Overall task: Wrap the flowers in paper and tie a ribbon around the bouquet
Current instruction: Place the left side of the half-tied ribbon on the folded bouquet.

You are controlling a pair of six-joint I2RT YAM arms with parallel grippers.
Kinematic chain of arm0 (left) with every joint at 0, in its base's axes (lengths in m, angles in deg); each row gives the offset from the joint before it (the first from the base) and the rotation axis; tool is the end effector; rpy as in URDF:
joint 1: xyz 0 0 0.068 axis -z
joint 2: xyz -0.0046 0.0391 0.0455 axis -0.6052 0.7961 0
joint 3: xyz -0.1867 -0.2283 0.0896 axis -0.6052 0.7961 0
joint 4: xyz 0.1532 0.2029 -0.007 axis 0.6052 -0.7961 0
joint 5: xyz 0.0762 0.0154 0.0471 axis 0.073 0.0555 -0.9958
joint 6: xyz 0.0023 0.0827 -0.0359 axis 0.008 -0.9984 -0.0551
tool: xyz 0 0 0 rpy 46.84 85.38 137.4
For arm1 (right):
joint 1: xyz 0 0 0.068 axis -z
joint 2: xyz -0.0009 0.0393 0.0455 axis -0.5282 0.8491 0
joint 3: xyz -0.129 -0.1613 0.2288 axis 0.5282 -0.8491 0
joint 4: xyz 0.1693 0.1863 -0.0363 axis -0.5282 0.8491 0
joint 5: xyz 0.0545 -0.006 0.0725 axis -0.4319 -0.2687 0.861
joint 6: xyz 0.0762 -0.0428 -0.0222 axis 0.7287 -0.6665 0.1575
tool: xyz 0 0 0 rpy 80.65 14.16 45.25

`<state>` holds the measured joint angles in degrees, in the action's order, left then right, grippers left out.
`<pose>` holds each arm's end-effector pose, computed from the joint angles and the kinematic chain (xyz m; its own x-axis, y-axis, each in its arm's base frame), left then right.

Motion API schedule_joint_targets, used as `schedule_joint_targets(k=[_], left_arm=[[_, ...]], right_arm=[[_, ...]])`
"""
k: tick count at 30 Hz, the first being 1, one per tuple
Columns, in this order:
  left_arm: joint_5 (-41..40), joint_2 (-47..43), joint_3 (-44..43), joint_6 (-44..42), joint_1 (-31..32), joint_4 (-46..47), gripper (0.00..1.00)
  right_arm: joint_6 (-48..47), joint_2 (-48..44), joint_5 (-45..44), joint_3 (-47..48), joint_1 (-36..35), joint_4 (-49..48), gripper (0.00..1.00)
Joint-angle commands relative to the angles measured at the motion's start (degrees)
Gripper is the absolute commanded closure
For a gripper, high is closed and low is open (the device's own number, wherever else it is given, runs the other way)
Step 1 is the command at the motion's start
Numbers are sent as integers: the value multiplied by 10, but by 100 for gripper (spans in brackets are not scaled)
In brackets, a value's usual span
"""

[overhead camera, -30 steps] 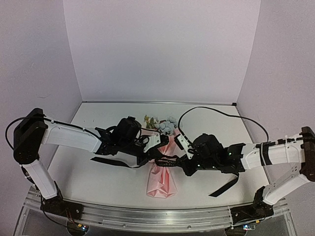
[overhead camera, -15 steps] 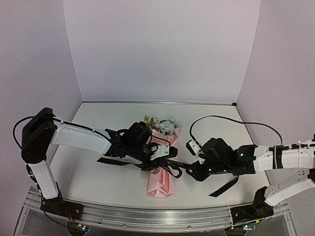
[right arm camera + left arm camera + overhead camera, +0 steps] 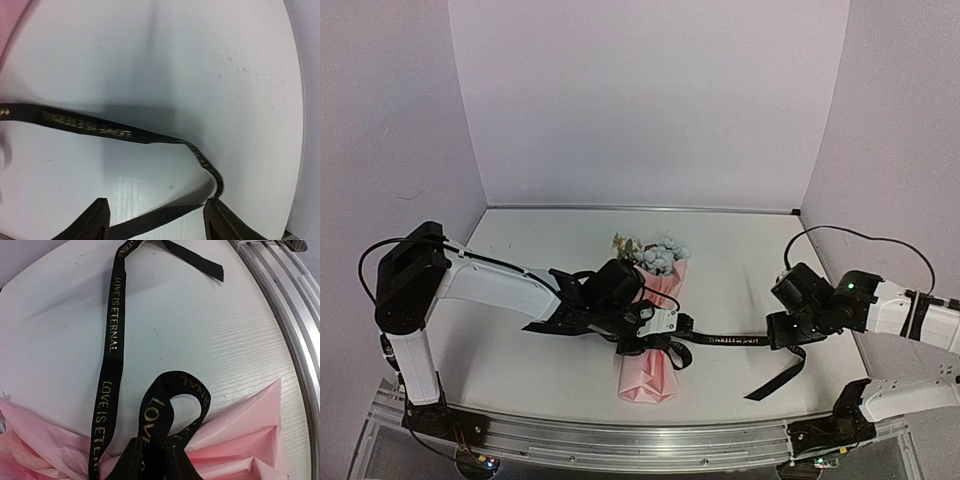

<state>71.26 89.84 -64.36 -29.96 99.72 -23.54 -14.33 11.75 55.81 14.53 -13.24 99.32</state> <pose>0.1791 -0.3977 0.1848 0.3235 0.6322 -0.7040 0.9453 -0.1838 0.2693 0.1438 0.1125 0.2144 -0.8649 -0.1471 -0.4799 -0.1679 0.9858 0.0005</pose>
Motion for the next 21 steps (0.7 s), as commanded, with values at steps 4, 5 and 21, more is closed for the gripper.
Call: schedule_joint_targets(k=[4, 5, 21], left_arm=[[-24, 1, -19, 1, 3, 28, 69], [-27, -2, -15, 2, 3, 38, 64], [-65, -83, 40, 81, 2, 151, 24]], right_arm=[[73, -14, -34, -50, 88, 84, 26], [75, -6, -20, -54, 101, 80, 25], [108, 105, 42, -99, 154, -31, 42]])
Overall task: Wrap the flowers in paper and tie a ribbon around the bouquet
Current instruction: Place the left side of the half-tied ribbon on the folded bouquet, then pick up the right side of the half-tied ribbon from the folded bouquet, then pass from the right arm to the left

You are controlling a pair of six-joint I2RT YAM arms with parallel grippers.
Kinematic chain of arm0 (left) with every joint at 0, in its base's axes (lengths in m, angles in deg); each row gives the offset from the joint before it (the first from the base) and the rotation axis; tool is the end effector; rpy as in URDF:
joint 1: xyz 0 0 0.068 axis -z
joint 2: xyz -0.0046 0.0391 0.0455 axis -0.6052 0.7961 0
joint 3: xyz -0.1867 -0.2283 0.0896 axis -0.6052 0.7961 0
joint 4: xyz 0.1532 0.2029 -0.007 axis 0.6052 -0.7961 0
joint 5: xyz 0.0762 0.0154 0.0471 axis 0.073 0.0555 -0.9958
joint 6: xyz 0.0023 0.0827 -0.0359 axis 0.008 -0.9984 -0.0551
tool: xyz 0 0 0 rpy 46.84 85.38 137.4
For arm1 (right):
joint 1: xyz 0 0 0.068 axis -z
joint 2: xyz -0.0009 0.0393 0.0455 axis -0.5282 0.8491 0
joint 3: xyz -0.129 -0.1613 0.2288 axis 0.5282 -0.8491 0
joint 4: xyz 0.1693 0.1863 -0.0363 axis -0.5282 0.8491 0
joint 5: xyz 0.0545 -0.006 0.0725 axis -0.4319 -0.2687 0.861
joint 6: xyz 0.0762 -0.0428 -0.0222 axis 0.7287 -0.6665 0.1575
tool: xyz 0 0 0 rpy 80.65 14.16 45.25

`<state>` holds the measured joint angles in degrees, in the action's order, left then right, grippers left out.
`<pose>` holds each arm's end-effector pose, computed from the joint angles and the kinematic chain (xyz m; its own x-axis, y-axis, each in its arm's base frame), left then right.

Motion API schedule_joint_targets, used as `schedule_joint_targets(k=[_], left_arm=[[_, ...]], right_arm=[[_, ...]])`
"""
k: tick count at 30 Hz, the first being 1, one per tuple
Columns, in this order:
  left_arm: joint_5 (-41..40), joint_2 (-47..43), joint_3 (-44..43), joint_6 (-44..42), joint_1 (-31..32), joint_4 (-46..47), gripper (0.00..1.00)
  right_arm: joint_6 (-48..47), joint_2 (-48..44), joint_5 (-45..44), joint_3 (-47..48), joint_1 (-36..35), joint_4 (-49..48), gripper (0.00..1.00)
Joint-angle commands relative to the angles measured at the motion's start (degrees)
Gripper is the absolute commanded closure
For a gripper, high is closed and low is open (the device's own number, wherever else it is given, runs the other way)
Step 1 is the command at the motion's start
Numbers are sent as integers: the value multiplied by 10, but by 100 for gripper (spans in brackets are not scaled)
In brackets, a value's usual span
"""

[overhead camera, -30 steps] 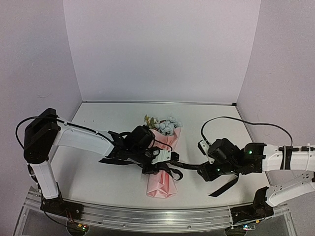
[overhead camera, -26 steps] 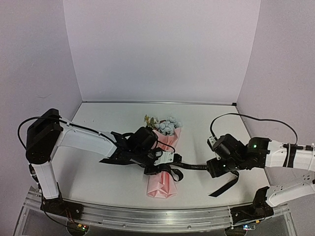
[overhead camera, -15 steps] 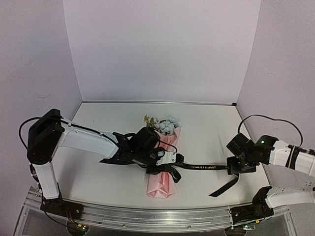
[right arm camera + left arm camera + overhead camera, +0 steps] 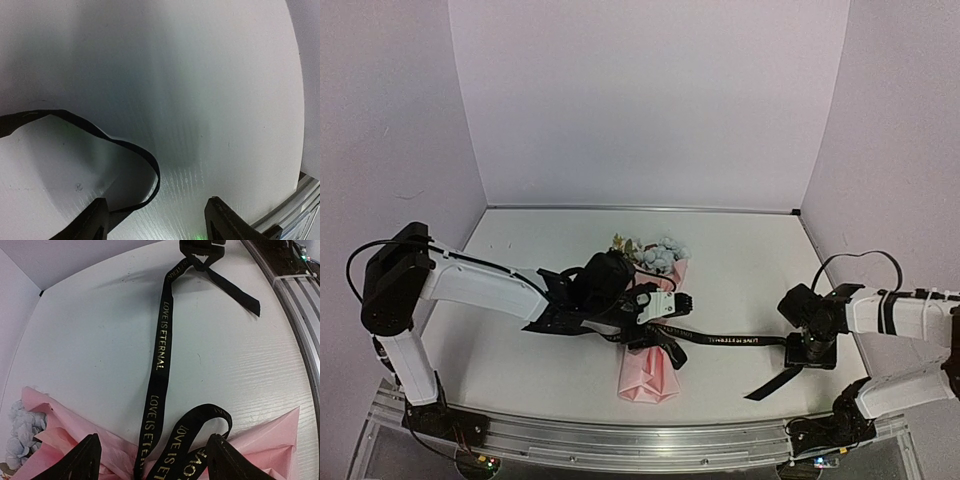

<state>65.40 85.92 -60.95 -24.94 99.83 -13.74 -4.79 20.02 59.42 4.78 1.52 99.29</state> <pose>0.1853 -0.3943 0.2121 0.2964 0.5696 -0.7667 0.9367 -0.0167 0.3497 0.1431 0.0634 0.1447 -0.9564 0.1900 -0.2219 0.2145 0.9724 -0.0917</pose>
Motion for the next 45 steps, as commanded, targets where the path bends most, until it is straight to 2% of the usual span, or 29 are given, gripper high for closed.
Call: schedule_joint_targets(k=[1, 3, 6, 7, 11, 14, 18, 21, 26, 29, 35, 40, 45], left_arm=[[-7, -49, 8, 36, 0, 57, 24], [-6, -56, 10, 47, -5, 62, 24], [4, -66, 14, 66, -18, 61, 25], [7, -71, 17, 69, -23, 59, 26], [25, -95, 37, 84, -45, 71, 27], [50, -116, 52, 107, -75, 78, 30], [54, -161, 93, 143, -114, 107, 32], [44, -209, 136, 171, -144, 141, 32], [43, -290, 212, 226, -200, 199, 32], [108, -326, 237, 213, -212, 205, 33], [229, -320, 211, 161, -202, 108, 40], [205, -266, 166, 112, -132, 41, 39], [206, -212, 155, 125, -93, 92, 36]], right_arm=[[8, 28, 11, 2, 6, -32, 48], [-4, 43, 25, 13, 7, -32, 65], [-44, 59, 63, 52, 6, -22, 98], [-59, 60, 77, 71, 6, -8, 100], [-114, 59, 162, 178, 6, 49, 100], [-132, 67, 262, 270, -10, 64, 100], [-188, 124, 337, 444, -102, 138, 100], [-192, 183, 409, 562, -169, 159, 100], [-230, 266, 495, 698, -252, 225, 100], [-260, 294, 513, 729, -268, 268, 100], [-285, 296, 494, 729, -272, 283, 100], [-285, 309, 516, 742, -271, 285, 100], [-284, 322, 516, 762, -272, 285, 100]])
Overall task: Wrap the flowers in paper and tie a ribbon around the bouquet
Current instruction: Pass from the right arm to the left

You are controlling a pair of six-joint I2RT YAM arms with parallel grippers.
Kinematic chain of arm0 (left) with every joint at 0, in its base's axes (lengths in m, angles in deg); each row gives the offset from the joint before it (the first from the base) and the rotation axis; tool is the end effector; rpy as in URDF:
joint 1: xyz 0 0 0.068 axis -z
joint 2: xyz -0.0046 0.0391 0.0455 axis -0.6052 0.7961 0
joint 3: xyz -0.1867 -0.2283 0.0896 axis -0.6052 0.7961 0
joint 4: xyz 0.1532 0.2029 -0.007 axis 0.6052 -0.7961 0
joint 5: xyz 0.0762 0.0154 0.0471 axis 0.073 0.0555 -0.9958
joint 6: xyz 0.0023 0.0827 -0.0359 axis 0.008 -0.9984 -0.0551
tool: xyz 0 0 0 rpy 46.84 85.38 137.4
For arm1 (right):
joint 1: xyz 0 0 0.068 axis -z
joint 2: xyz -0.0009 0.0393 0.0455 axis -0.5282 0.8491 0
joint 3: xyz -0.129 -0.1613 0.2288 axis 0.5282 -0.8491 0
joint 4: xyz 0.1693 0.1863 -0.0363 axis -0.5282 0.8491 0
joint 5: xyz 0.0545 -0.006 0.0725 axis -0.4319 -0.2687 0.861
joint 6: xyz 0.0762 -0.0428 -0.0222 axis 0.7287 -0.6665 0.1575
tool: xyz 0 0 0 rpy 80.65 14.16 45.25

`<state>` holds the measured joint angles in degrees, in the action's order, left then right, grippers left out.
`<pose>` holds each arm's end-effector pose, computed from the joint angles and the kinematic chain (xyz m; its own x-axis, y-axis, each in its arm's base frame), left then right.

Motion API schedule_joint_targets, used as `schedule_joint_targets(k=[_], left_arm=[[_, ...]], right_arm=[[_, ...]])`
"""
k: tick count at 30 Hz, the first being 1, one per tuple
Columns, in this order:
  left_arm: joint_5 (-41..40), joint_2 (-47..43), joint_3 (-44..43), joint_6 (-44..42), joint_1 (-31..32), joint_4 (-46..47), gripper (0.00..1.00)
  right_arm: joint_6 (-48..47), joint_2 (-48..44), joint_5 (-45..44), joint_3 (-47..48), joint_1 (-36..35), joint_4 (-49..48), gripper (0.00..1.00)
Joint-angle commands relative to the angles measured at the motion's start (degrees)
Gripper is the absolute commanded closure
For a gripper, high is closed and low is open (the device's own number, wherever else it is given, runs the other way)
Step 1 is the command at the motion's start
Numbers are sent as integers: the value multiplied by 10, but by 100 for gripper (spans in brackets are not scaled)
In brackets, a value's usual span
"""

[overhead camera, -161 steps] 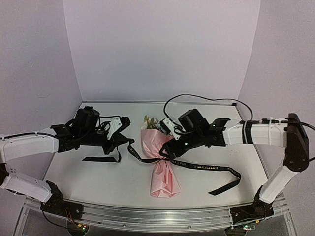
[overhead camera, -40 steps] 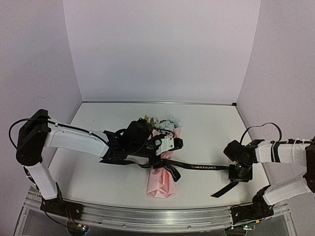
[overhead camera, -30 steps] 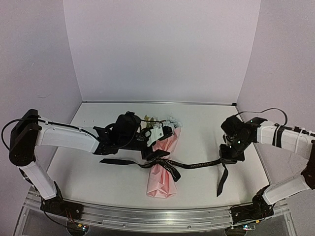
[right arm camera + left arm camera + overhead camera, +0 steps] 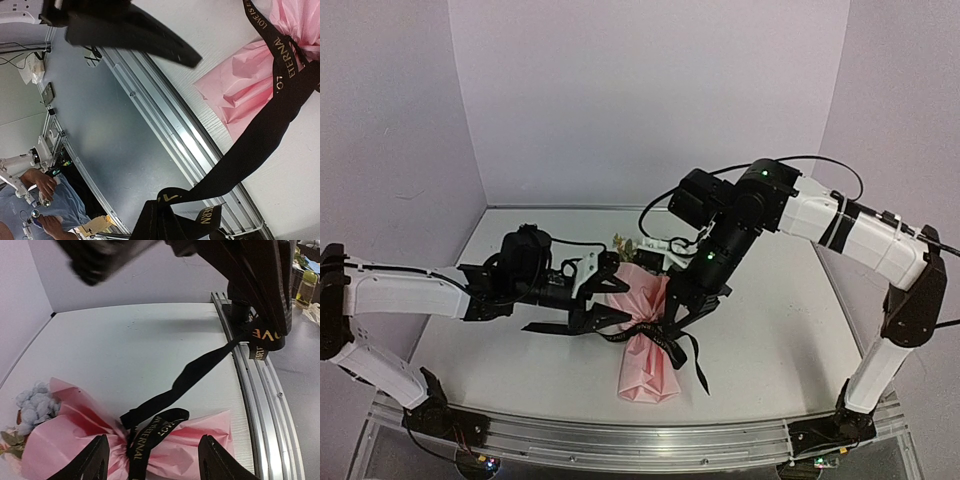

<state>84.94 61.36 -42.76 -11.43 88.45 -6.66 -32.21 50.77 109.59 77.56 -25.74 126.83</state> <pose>0.1704 -0.2797 0.2747 0.1144 0.2995 -0.9472 0.9894 0.0512 0.1357 0.1486 0.3260 0.3567 -0.6775 -0.7077 -0.2006 -0.6375 0.4288 0.6401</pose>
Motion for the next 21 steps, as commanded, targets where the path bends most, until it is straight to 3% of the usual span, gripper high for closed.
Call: schedule_joint_targets(k=[1, 15, 19, 21], left_arm=[[10, 46, -26, -5, 23, 36, 36], [-20, 172, -51, 51, 58, 217, 39], [-41, 193, -54, 56, 66, 259, 43], [-49, 201, -55, 60, 66, 271, 51]], right_arm=[[-9, 17, 18, 39, 0, 10, 100], [-6, -3, 22, 18, -3, 2, 100], [7, -12, 18, -4, -3, -21, 100], [10, -16, 13, -13, -3, -27, 100]])
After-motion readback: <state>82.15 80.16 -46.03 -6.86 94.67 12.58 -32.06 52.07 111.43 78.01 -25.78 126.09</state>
